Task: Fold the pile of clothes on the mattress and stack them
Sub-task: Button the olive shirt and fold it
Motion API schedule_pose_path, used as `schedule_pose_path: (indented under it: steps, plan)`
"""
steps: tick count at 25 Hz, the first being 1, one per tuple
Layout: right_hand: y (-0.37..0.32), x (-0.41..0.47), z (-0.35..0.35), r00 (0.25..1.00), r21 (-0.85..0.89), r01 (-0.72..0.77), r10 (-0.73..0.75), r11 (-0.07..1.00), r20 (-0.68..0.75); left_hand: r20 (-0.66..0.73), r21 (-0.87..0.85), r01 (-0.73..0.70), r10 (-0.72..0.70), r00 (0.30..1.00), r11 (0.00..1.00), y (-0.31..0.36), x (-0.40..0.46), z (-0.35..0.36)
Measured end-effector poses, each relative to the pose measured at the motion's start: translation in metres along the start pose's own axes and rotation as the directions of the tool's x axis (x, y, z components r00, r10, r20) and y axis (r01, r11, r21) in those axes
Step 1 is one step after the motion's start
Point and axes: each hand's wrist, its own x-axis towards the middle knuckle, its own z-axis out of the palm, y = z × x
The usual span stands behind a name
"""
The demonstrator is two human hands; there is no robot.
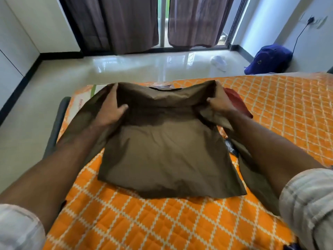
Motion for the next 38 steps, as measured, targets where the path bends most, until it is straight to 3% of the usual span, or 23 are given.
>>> schedule_pose_path:
  steps: [1,3,5,7,10,11,13,15,19,21,25,28,30,32,35,37,38]
  plan:
    - [0.018,-0.012,0.012,0.998,-0.064,0.005,0.000,0.998,0.065,0.045,0.035,0.018,-0.020,0.999,0.999,-0.014,-0.016,0.015]
    - [0.051,-0.054,0.035,0.987,-0.264,-0.093,0.123,0.960,0.101,0.009,0.170,0.162,-0.166,0.986,0.972,-0.038,-0.061,0.040]
    - [0.082,-0.105,0.048,0.969,-0.424,-0.224,0.248,0.877,0.000,-0.082,0.266,0.391,-0.383,0.920,0.881,-0.051,-0.112,0.053]
    - [0.102,-0.151,0.051,0.933,-0.455,-0.351,0.346,0.818,-0.098,-0.125,0.233,0.547,-0.533,0.837,0.804,-0.063,-0.143,0.055]
    - [0.123,-0.197,0.042,0.822,-0.247,-0.569,0.542,0.784,-0.173,-0.049,-0.081,0.599,-0.603,0.796,0.797,-0.072,-0.167,0.049]
    - [0.127,-0.205,0.038,0.789,-0.102,-0.613,0.600,0.784,-0.131,0.022,-0.228,0.579,-0.590,0.807,0.783,-0.067,-0.175,0.047]
    - [0.131,-0.219,0.032,0.792,0.167,-0.602,0.611,0.781,-0.002,0.169,-0.423,0.580,-0.569,0.805,0.696,-0.046,-0.194,0.040]
    - [0.126,-0.227,0.020,0.813,0.331,-0.560,0.581,0.759,0.044,0.166,-0.492,0.551,-0.549,0.819,0.674,-0.027,-0.203,0.029]
    - [0.113,-0.243,-0.021,0.840,0.500,-0.502,0.536,0.706,0.087,0.136,-0.526,0.549,-0.572,0.809,0.650,-0.008,-0.221,-0.005]
    - [0.117,-0.260,-0.035,0.802,0.511,-0.572,0.569,0.642,0.182,0.180,-0.455,0.594,-0.585,0.791,0.663,-0.002,-0.241,-0.012]
    - [0.130,-0.310,-0.032,0.700,0.385,-0.714,0.622,0.585,0.352,0.196,-0.047,0.649,-0.630,0.751,0.759,-0.016,-0.292,0.001]
    - [0.133,-0.324,-0.043,0.682,0.382,-0.730,0.579,0.566,0.446,0.298,-0.029,0.663,-0.627,0.720,0.748,-0.012,-0.305,-0.006]
    - [0.142,-0.327,-0.054,0.657,0.318,-0.747,0.573,0.584,0.490,0.332,0.094,0.622,-0.613,0.717,0.778,-0.013,-0.306,-0.012]
    - [0.154,-0.336,-0.053,0.639,0.054,-0.711,0.613,0.701,0.465,0.386,0.330,0.477,-0.577,0.719,0.815,-0.012,-0.311,-0.016]
    - [0.160,-0.354,-0.039,0.604,-0.337,-0.523,0.619,0.783,0.502,0.478,0.598,0.262,-0.599,0.643,0.758,-0.022,-0.326,0.000]
    - [0.144,-0.357,-0.031,0.664,-0.495,-0.368,0.596,0.787,0.453,0.452,0.661,0.212,-0.607,0.653,0.720,-0.011,-0.330,0.005]
    - [0.135,-0.357,-0.027,0.747,-0.582,-0.278,0.553,0.764,0.369,0.419,0.691,0.158,-0.569,0.708,0.705,-0.003,-0.329,0.007]
